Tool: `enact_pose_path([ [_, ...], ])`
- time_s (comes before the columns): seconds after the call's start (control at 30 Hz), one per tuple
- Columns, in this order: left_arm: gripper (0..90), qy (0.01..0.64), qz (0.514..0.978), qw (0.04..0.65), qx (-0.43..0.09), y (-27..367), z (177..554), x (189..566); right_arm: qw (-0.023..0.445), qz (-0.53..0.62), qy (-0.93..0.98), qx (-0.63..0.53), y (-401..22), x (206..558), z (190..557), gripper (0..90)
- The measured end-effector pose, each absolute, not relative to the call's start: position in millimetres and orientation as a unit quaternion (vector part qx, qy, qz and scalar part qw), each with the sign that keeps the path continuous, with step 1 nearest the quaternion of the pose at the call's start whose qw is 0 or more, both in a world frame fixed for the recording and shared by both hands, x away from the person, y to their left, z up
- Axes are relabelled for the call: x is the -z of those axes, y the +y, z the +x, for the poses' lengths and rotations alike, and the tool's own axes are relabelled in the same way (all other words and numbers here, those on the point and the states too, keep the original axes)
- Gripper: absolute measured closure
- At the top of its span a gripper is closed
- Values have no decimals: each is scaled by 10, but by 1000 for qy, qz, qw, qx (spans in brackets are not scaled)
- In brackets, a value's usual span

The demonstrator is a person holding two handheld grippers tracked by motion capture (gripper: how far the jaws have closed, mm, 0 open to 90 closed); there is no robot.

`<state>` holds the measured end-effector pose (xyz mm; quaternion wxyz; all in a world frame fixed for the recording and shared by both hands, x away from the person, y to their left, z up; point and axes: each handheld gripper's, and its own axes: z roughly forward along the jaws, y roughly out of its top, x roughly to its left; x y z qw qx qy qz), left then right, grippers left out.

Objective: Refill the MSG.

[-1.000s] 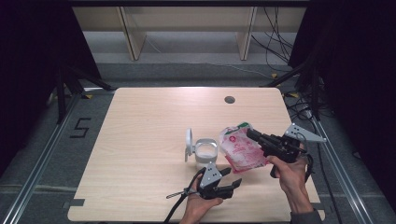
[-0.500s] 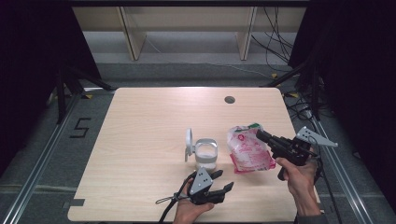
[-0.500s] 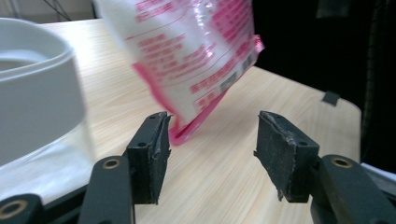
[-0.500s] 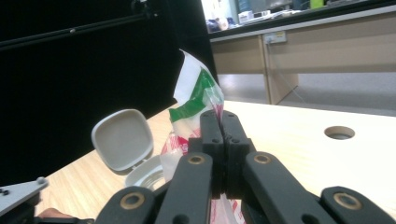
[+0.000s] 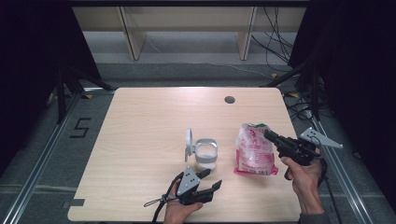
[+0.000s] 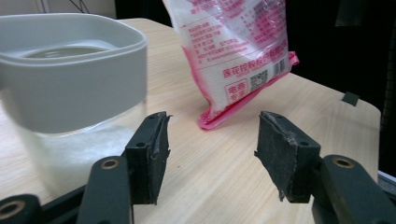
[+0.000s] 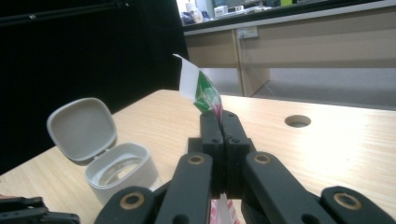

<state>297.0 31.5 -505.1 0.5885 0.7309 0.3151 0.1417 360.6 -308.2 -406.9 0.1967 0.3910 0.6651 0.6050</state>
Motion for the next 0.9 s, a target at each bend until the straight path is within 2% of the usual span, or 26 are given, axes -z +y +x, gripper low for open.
enact_pose_path([
  [0.23, 427, 332, 727, 582, -147, 397, 2965, 5050, 212, 396, 671, -590, -3081, 4095, 3617, 900],
  [0.3, 427, 316, 731, 586, -152, 420, 2986, 5051, 218, 403, 670, -584, -3073, 4106, 3621, 900],
  [0.37, 426, 333, 723, 587, -147, 419, 2978, 5061, 227, 406, 673, -576, -3089, 4124, 3642, 900],
  [0.9, 382, 326, 733, 576, -158, 540, 2979, 5023, 242, 426, 687, -536, -3122, 4251, 3738, 900],
])
